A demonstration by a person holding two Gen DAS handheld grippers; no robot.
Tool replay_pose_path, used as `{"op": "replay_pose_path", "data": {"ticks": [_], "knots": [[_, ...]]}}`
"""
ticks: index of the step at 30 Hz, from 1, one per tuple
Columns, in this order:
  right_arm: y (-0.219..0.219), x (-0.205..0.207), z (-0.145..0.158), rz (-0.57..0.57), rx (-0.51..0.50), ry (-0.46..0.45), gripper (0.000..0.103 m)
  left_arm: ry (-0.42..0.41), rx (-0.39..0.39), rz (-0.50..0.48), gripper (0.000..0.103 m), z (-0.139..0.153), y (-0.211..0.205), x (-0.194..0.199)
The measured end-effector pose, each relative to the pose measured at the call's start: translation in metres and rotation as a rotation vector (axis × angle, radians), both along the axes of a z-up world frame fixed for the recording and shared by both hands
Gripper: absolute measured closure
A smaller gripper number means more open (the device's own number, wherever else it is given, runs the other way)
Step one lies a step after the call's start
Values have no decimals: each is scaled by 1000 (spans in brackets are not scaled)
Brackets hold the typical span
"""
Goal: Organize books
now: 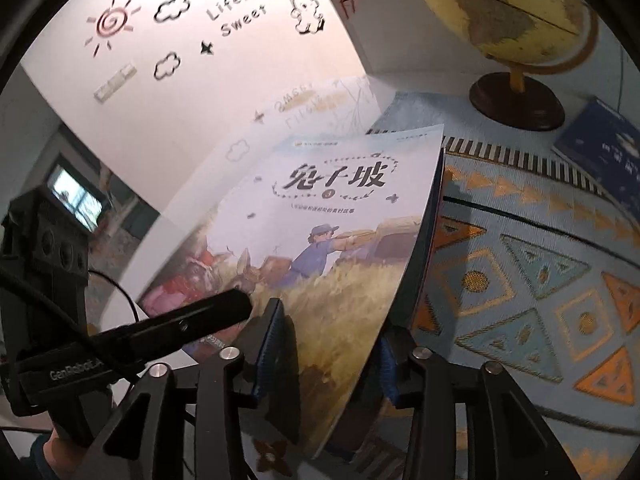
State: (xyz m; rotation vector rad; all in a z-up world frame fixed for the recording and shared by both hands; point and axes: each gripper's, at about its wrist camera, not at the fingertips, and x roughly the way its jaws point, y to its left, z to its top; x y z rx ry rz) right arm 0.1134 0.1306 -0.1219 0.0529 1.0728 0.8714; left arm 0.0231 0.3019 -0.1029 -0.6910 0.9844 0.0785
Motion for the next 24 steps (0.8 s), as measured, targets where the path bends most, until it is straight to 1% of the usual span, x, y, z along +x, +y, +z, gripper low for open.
{"op": "replay_pose_path", "data": {"ticks": [1,3,5,8,9,11,12,14,16,17,18,19,20,21,24], "knots": [[2,0,1,3,-9,5,49,20,13,10,52,3,2,-6],[6,-2,2,11,-40,-3,49,41,25,26,47,6,7,-17],[9,-3,3,22,-66,-13,49,54,16,39,45,7,12,-28],[8,-4,5,10,-80,-1,49,87,42,73,45,9,17,-40],[6,-5,5,-2,-83,7,48,91,37,78,45,11,19,-41],[-4,-6,6,-40,-82,15,48,77,29,73,45,16,20,-47],[-9,-6,6,-62,-83,17,48,74,45,53,45,21,18,-47],[-21,-10,6,-108,-80,46,48,74,94,-31,45,30,8,-41],[-37,-10,4,-168,-66,92,48,69,104,-132,44,36,-6,-29],[-47,-12,4,-202,-65,108,48,61,94,-172,42,38,-12,-25],[-55,-14,4,-235,-76,116,49,51,75,-217,34,40,-21,-18],[-65,-17,8,-277,-99,116,49,38,49,-270,29,43,-33,-11],[-78,-21,13,-330,-120,107,49,24,28,-314,29,44,-43,-5],[-86,-22,16,-362,-128,103,49,3,1,-391,29,46,-61,4],[-126,-26,27,-488,-165,94,49,-28,-24,-541,28,48,-103,24]]}}
